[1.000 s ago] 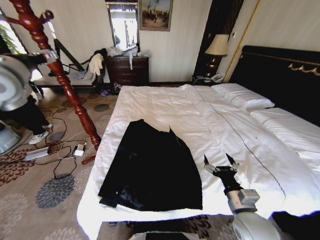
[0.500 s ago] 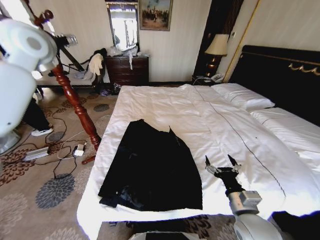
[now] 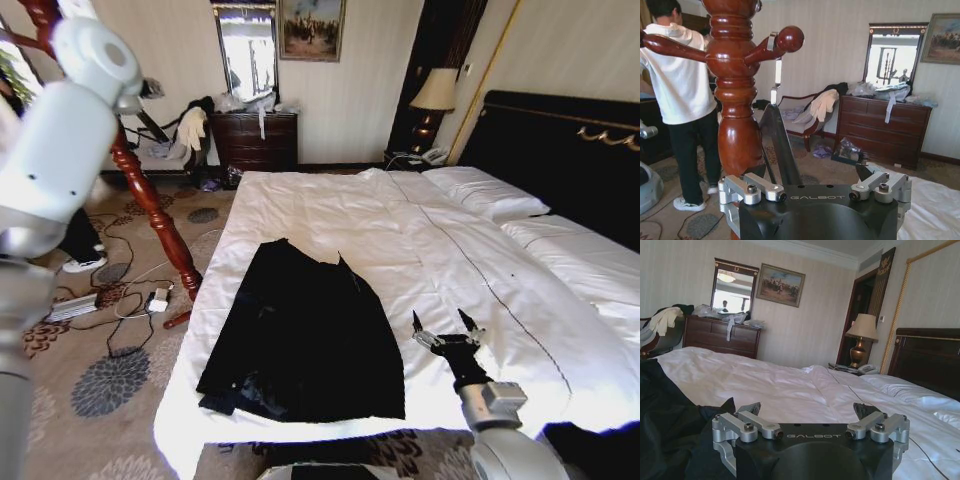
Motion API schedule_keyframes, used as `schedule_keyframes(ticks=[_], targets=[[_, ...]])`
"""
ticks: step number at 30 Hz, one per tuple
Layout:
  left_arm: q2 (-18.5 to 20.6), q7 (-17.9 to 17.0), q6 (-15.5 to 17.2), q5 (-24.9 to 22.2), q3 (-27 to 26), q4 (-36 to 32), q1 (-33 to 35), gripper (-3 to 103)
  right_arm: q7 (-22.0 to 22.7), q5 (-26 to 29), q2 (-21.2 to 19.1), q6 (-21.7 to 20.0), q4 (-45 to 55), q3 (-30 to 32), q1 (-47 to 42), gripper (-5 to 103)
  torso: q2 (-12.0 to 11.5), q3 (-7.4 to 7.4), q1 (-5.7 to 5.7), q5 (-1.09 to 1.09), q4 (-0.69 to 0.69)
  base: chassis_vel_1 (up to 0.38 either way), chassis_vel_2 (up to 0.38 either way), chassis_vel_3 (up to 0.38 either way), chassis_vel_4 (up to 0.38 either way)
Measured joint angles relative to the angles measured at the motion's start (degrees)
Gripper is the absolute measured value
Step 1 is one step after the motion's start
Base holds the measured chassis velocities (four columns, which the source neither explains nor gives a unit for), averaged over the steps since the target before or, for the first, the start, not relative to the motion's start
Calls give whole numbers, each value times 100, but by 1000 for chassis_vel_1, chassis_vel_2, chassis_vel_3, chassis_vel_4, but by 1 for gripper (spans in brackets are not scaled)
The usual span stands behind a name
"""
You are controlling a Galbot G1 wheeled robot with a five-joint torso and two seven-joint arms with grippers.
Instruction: Pick up the clothes from the bed and hang them on the clothes hanger.
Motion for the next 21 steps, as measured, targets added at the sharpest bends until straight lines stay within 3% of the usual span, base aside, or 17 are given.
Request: schedule_keyframes(ticks=[4,11,18,20,21], targets=[[-85,0,-8,31,28,240,-50,102,4,28,4,2,4,32,-7,100,0,0,-1,-2,3,0,0,0,0],[-261,104,-37,87,45,733,-115,93,60,56,-40,47,-48,39,29,100,0,0,0,-1,1,0,0,0,0],[-247,274,-129,447,32,845,-37,61,79,53,30,11,-75,-66,77,100,0,0,-1,-2,1,0,0,0,0],[-238,283,-135,462,32,833,-26,61,79,52,34,3,-80,-70,94,100,0,0,0,-3,2,0,0,0,0],[-236,285,-138,467,30,828,-23,56,79,52,32,0,-95,-66,117,100,0,0,0,-3,3,0,0,0,0]])
